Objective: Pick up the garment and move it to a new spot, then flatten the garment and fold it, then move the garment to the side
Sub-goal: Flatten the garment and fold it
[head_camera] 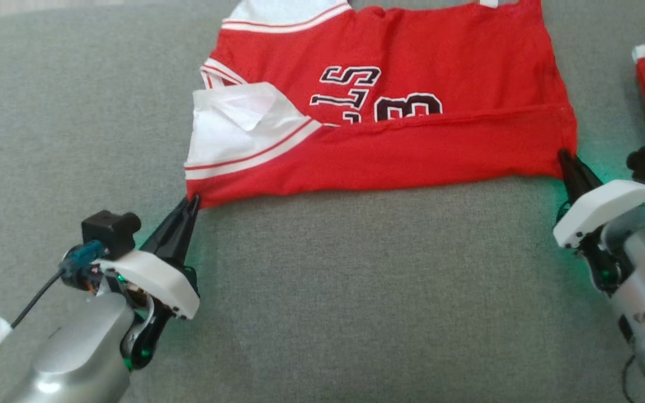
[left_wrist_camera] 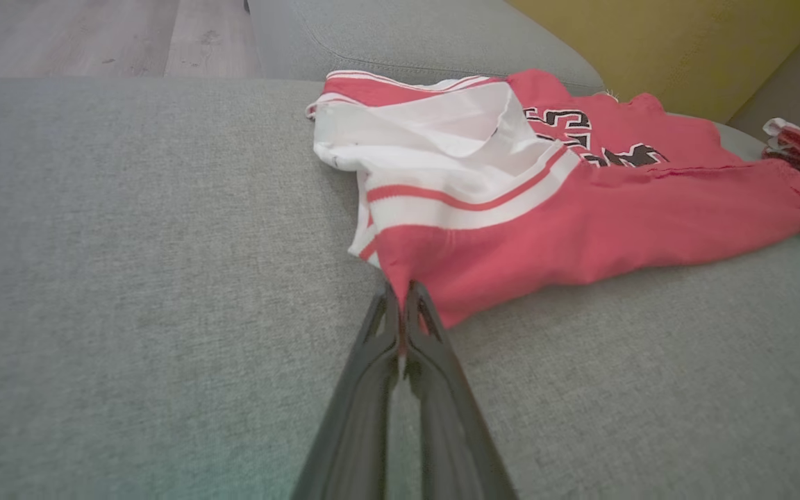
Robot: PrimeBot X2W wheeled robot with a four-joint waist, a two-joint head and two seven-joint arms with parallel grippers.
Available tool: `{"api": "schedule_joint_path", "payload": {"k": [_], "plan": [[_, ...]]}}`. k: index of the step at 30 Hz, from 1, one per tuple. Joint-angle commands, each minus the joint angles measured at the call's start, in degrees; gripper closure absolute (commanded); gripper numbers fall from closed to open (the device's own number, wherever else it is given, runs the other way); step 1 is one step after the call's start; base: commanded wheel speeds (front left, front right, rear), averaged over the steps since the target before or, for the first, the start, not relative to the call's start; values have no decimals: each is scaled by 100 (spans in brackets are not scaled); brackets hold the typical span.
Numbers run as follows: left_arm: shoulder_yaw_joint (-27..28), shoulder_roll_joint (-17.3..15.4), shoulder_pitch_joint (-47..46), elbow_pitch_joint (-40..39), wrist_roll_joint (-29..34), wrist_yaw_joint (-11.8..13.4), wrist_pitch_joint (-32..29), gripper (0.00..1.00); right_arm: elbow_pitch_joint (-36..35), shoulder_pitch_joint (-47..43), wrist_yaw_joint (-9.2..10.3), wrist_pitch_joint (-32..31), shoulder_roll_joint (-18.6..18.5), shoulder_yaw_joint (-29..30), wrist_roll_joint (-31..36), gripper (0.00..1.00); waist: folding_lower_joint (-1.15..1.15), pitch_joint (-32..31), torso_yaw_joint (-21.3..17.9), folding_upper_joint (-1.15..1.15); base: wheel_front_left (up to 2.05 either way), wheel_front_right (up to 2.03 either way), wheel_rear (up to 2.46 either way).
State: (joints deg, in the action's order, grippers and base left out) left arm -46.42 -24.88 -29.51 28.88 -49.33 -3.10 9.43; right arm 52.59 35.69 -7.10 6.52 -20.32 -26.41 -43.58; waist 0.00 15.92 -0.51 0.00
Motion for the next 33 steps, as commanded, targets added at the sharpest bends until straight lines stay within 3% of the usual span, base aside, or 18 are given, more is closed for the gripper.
{"api": "schedule_joint_path", "payload": {"k": [1,9,18,23,29,30,31,32,33], "plan": [[154,-241,-158,-128,48,-17,-23,100,-104,-43,-39,14,-170,-121,-44,100,0,-106,59,0,0,0,0],[-8,-341,281,-500,-50,20,-206,100,-368,-536,-39,61,-732,-418,-288,100,0,-573,218,0,0,0,0],[-31,-619,1364,-1455,-191,521,-18,100,-1096,-1749,-39,85,-1272,-573,-788,100,0,-796,273,0,0,0,0],[-67,-848,1959,-1894,-251,735,71,100,-1516,-2611,-39,303,-1496,-314,-889,100,0,-860,324,0,0,0,0],[-204,-991,2125,-2119,-354,654,-190,100,-1922,-3227,-39,383,-1426,107,-728,100,0,-886,285,0,0,0,0],[-222,-1008,2141,-2140,-382,652,-251,100,-1984,-3280,-39,353,-1398,189,-715,94,0,-887,266,0,0,0,0],[-233,-1019,2156,-2152,-412,661,-310,100,-2029,-3322,-39,327,-1368,278,-690,8,0,-888,247,0,0,0,0],[-241,-1025,2161,-2163,-420,676,-340,78,-2072,-3349,-39,322,-1338,368,-639,0,0,-891,227,0,0,0,0],[-243,-1026,2158,-2170,-420,698,-360,34,-2094,-3371,-39,316,-1296,478,-595,0,0,-897,206,0,0,0,0]]}}
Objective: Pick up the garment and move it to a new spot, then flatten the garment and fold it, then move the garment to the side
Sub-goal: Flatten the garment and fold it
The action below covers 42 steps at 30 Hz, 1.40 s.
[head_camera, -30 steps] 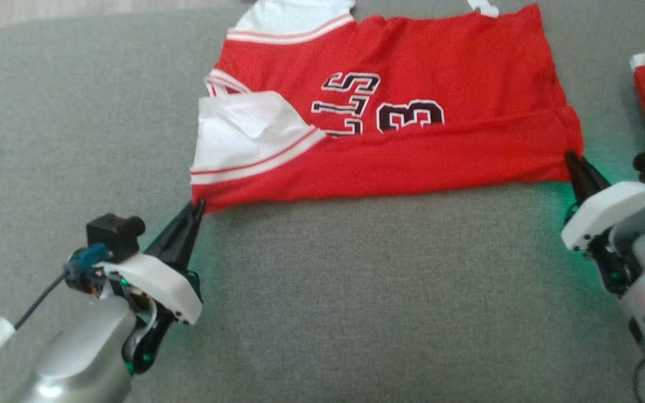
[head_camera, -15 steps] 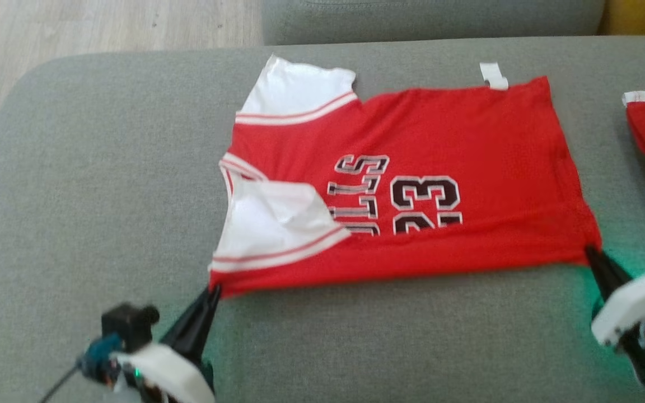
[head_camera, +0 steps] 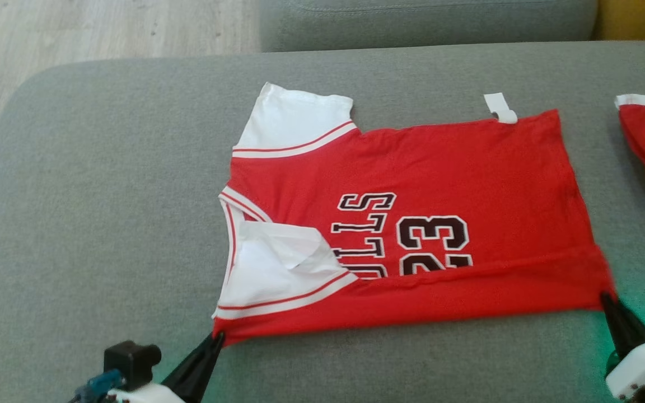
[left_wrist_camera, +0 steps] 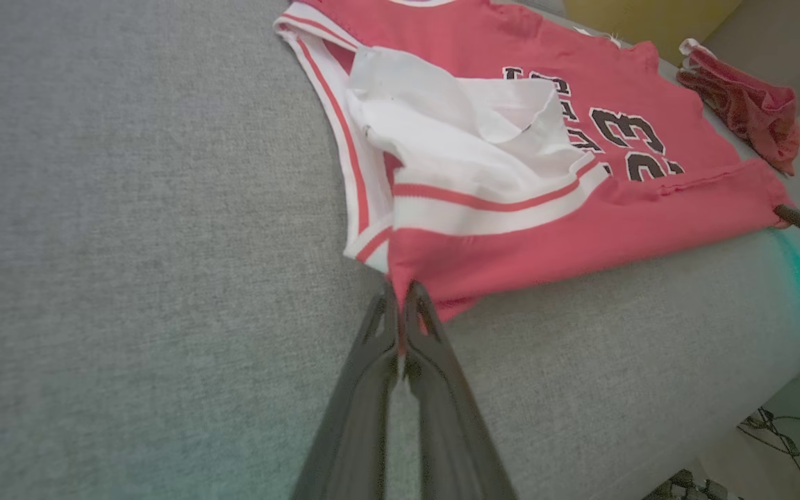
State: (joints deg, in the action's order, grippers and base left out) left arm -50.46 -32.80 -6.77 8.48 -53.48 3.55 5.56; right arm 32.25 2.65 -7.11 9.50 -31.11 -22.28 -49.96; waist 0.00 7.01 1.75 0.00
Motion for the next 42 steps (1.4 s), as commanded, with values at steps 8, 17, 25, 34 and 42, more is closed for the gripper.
{"api": "schedule_joint_path", "payload": {"k": [8,17,25,34,42], "plan": [[350,-429,-805,-473,82,-72,-224,0,-560,-70,-37,36,-53,721,626,0,0,121,-134,0,0,0,0],[716,-773,-3814,-239,-158,-860,-2332,0,-1739,276,-37,-612,308,1253,1475,0,0,935,-584,0,0,0,0],[670,-486,-5569,1311,-784,-1029,-4074,0,-2453,544,-37,-905,522,1289,1809,0,0,1535,-1232,0,0,0,0],[211,-811,-6368,2320,-208,-1095,-4367,0,-2721,541,-37,-832,815,1323,1973,0,0,2142,-1808,0,0,0,0],[-6,-1133,-6466,2613,-78,-1102,-4124,0,-2655,563,-37,-682,855,1281,1921,0,0,2351,-2118,0,0,0,0]]}}
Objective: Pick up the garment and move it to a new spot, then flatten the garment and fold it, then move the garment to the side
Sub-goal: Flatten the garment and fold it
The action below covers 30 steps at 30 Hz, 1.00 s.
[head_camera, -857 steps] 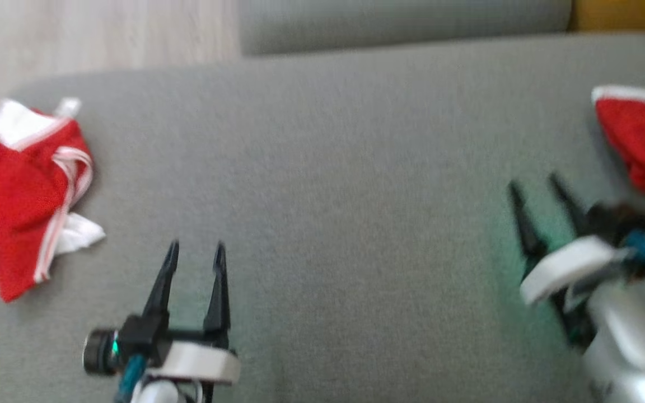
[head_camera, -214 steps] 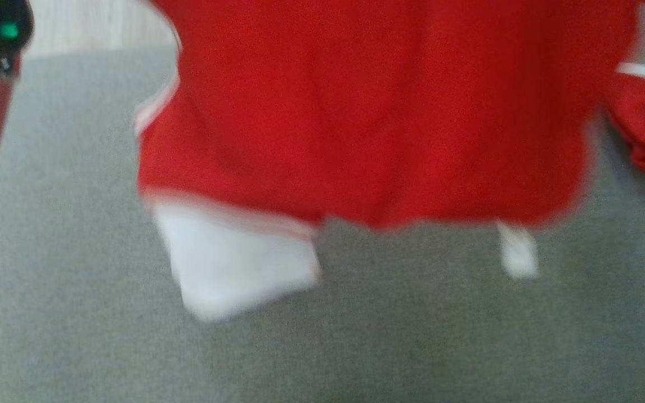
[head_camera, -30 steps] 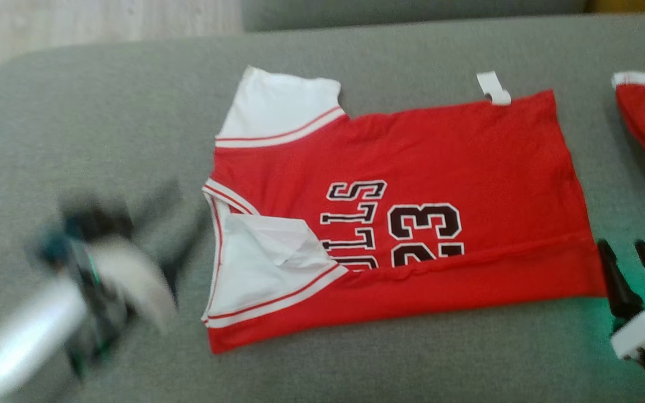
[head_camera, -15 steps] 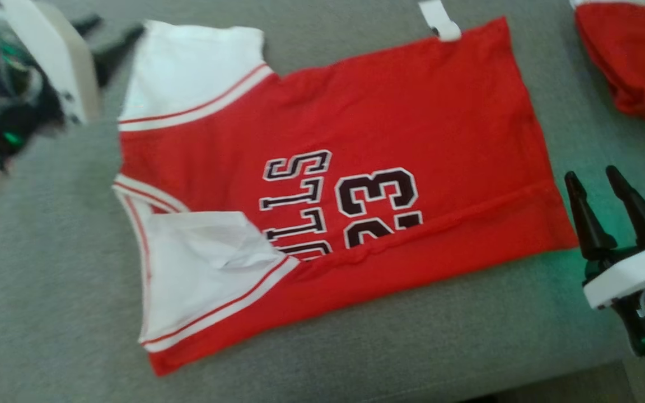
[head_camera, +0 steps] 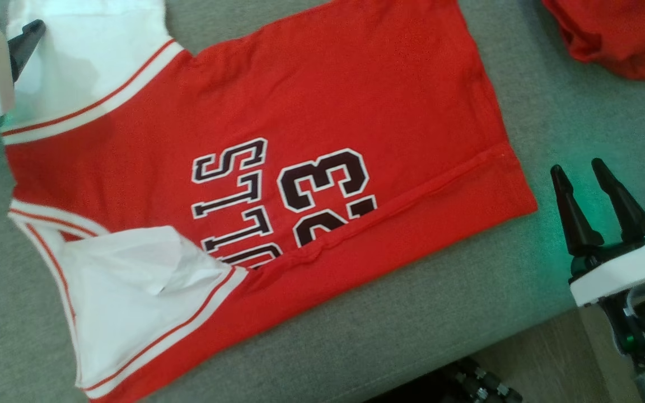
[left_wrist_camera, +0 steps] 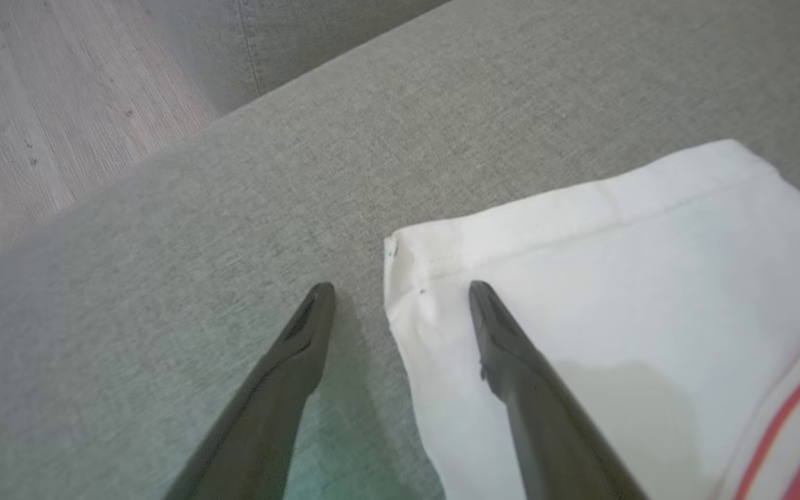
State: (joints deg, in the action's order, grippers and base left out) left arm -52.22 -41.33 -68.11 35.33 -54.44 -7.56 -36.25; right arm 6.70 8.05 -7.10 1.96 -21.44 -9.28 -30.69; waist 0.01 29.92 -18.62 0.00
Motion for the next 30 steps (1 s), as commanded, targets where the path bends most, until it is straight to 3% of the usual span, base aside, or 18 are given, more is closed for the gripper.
{"api": "schedule_joint_path", "payload": {"k": [1,14,15,16,17,18,25,30], "plan": [[145,-291,-338,-55,27,9,100,0,-83,15,-39,90,-114,-1,-14,0,-1,65,-95,0,0,0,0],[-198,-412,-499,233,83,8,101,0,-46,32,-39,155,-93,-48,-27,0,-1,150,-245,0,0,0,0],[-197,-417,-513,229,55,8,121,19,-43,36,-39,158,-93,-44,-25,0,-1,159,-247,0,0,0,0],[-203,-423,-523,228,35,8,143,60,-40,42,-39,159,-95,-41,-23,0,-1,167,-248,0,0,0,0],[-207,-425,-527,229,0,8,157,85,-37,52,-39,156,-97,-39,-22,0,-1,173,-247,0,0,0,0],[-211,-425,-532,231,-33,8,170,100,-38,66,-39,146,-100,-36,-21,0,-1,178,-242,0,0,0,0],[-256,-355,-629,210,-132,8,371,100,-210,368,-39,0,-179,-63,-97,0,-1,167,-100,0,0,0,0],[-337,-256,-726,56,-180,8,676,100,-334,1240,-39,-493,-290,-484,-287,0,-1,77,85,0,0,0,0]]}}
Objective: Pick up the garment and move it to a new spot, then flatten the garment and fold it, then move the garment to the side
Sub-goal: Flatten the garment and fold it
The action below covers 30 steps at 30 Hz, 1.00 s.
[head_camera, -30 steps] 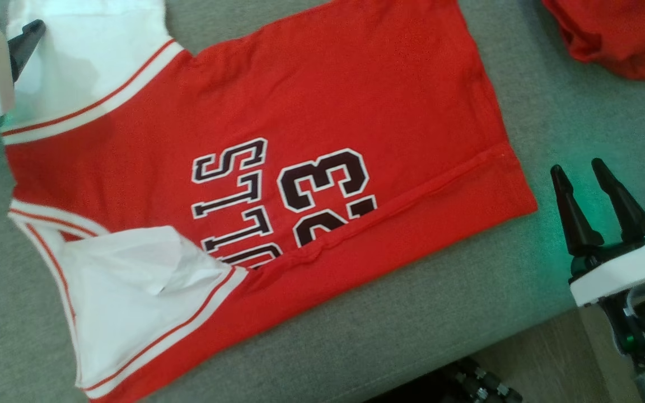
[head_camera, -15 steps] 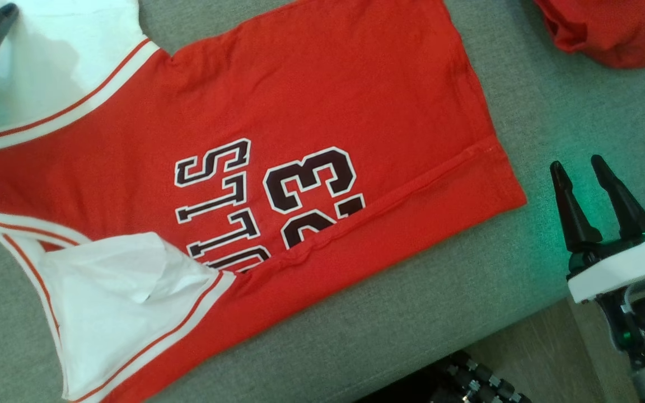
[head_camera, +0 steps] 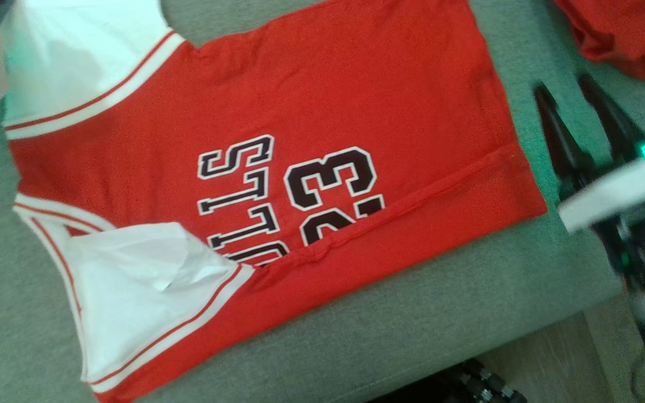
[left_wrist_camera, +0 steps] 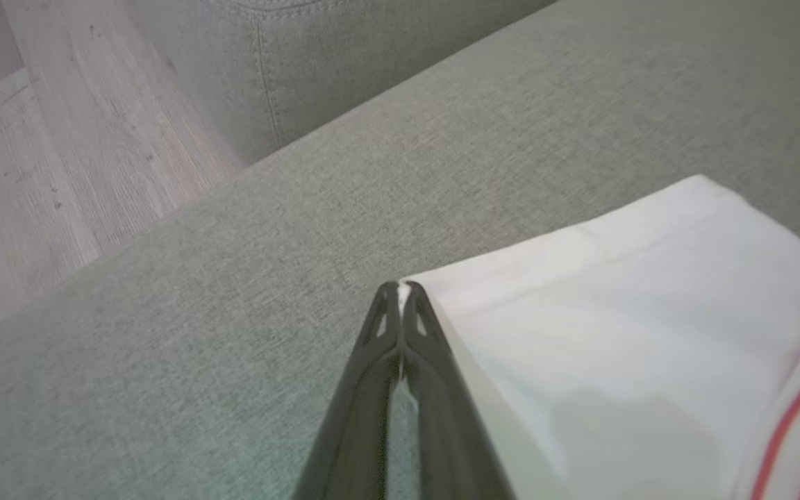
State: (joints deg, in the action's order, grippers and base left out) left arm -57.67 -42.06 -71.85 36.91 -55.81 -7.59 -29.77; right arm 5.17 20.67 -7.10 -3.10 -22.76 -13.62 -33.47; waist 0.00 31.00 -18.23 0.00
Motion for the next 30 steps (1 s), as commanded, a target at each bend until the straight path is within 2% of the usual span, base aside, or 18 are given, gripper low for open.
{"api": "schedule_joint_path", "payload": {"k": [1,5,6,10,17,23,24,26,27,28,30], "plan": [[184,-159,-374,-150,-66,10,76,100,-143,215,-39,-148,-146,-159,-32,0,0,-50,91,0,0,0,0],[144,-109,-514,-358,-199,10,258,100,417,1346,-39,-801,-26,-501,44,0,0,-64,268,0,0,0,0],[113,-104,-591,-464,-244,10,315,100,898,1881,-39,-986,91,-591,226,0,0,-39,370,0,0,0,0],[29,-132,-704,-657,-348,10,384,100,1953,2750,-39,-1267,392,-770,488,0,0,13,555,0,0,0,0],[-126,-254,-790,-889,-484,10,468,100,3439,3617,-39,-1306,701,-905,772,0,0,67,728,0,0,0,0],[-221,-279,-822,-890,-562,10,513,100,4004,3941,-39,-1117,814,-1048,830,0,0,72,786,0,0,0,0],[-240,-281,-825,-881,-574,10,522,100,4084,3989,-39,-1084,821,-1089,833,6,0,72,792,0,0,0,0],[-280,-281,-835,-866,-600,10,535,100,4215,4068,-39,-1021,833,-1178,818,48,0,71,804,0,0,0,0],[-300,-281,-838,-856,-615,10,542,100,4265,4106,-39,-977,830,-1228,819,57,0,67,807,0,0,0,0],[-321,-282,-840,-848,-628,10,550,100,4313,4140,-39,-934,827,-1276,816,60,0,61,810,0,0,0,0],[-363,-285,-840,-827,-657,10,564,100,4413,4205,-39,-859,816,-1351,792,76,0,46,813,0,0,0,0]]}}
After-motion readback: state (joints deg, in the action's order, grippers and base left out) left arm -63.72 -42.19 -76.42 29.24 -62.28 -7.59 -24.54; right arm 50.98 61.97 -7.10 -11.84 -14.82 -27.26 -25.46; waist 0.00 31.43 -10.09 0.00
